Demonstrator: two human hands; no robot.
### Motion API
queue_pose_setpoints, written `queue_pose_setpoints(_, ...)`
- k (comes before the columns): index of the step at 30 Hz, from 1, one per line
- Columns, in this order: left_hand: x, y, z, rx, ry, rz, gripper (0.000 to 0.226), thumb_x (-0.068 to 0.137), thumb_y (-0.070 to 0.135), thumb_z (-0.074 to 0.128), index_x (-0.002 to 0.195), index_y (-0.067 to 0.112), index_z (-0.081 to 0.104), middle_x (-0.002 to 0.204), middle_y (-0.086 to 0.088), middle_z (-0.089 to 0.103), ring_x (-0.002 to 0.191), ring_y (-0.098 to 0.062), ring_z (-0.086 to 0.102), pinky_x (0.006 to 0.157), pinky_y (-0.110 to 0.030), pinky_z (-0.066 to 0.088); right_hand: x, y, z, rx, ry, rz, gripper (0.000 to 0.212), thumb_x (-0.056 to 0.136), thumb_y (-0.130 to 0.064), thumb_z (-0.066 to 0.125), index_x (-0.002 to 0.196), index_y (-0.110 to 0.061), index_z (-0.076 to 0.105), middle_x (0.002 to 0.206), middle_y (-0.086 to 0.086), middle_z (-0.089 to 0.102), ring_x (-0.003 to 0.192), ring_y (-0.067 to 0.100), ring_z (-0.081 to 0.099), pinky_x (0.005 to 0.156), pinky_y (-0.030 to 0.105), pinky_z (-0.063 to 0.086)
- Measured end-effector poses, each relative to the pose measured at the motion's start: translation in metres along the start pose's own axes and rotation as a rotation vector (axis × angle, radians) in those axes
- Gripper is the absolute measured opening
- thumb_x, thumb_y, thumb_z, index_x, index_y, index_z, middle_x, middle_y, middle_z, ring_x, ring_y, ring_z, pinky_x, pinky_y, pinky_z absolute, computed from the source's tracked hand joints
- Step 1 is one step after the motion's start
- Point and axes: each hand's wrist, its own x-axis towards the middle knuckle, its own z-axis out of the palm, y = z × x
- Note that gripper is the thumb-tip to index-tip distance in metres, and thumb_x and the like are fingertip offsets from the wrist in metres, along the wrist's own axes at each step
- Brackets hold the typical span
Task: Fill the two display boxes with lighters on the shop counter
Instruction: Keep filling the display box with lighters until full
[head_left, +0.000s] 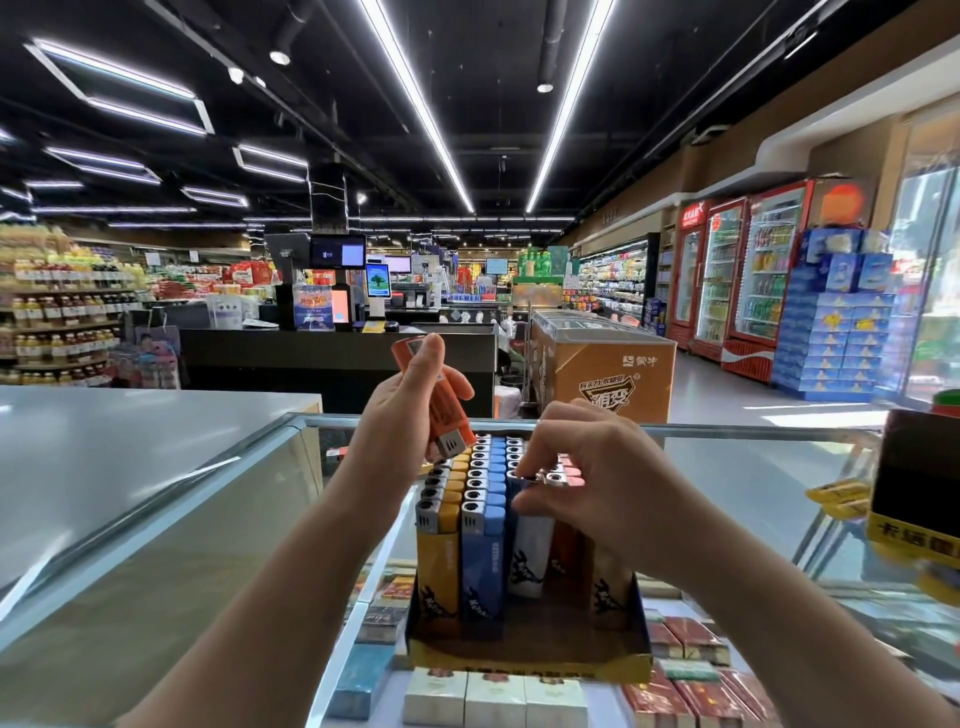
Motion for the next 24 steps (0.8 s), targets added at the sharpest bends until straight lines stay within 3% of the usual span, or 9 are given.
queue_pose_setpoints(3,0.000,0.000,0.000,-0.001,-0.001,-0.002,0.049,0.079,0.057,0.035,0.078,0.014,0.059,0.049,0.015,0.056,0.046,0.003,0.054,0.043,-0.011,0.042,0.001,0.000,0.001,-0.033,-0.057,0.004,0.015,0.074,-0.026,0.075,0.083,-0.019,0.067,0.076,-0.023,0.045,0.078,0.003,0.043,0.071,0.022,0.030)
queue_pose_setpoints(10,-0.001,-0.001,-0.002,-0.002,-0.001,-0.009,0.038,0.077,0.054,0.049,0.086,0.017,0.055,0.064,0.005,0.053,0.052,0.001,0.056,0.052,-0.018,0.048,-0.001,0.005,-0.001,0.018,-0.128,0.021,0.019,0.081,-0.024,0.069,0.100,-0.026,0.070,0.082,-0.023,0.047,0.087,0.005,0.040,0.084,0.029,0.035)
queue_pose_setpoints(13,-0.001,0.002,-0.002,-0.040,-0.018,-0.015,0.042,0.069,0.049,0.060,0.092,0.015,0.052,0.054,0.010,0.059,0.051,-0.003,0.056,0.051,-0.021,0.049,-0.001,0.006,-0.001,0.086,-0.028,0.041,0.017,0.080,-0.022,0.071,0.097,-0.026,0.072,0.082,-0.022,0.051,0.086,0.001,0.042,0.082,0.029,0.036)
queue_pose_setpoints(18,0.001,0.007,-0.004,-0.190,-0.027,0.025,0.049,0.060,0.040,0.071,0.098,0.016,0.049,0.059,0.008,0.066,0.057,-0.011,0.065,0.049,-0.020,0.050,0.000,0.006,-0.004,0.278,0.235,0.085,0.022,0.077,-0.015,0.073,0.093,-0.029,0.066,0.073,-0.010,0.062,0.069,0.005,0.054,0.068,0.017,0.042)
queue_pose_setpoints(21,-0.001,0.010,-0.004,-0.280,-0.093,0.018,0.051,0.053,0.038,0.075,0.088,0.016,0.045,0.065,-0.003,0.069,0.055,-0.017,0.066,0.048,-0.021,0.051,0.000,0.005,-0.005,0.420,0.250,0.115,0.033,0.074,-0.016,0.075,0.097,-0.034,0.059,0.077,-0.007,0.067,0.071,0.007,0.060,0.071,0.020,0.048)
queue_pose_setpoints(24,-0.002,0.011,-0.002,-0.313,-0.179,-0.001,0.047,0.055,0.036,0.075,0.081,0.014,0.043,0.066,-0.007,0.069,0.054,-0.018,0.066,0.047,-0.020,0.051,0.000,0.002,-0.004,0.445,0.242,0.077,0.045,0.072,-0.003,0.075,0.099,-0.036,0.058,0.080,-0.008,0.066,0.075,0.009,0.061,0.076,0.025,0.051)
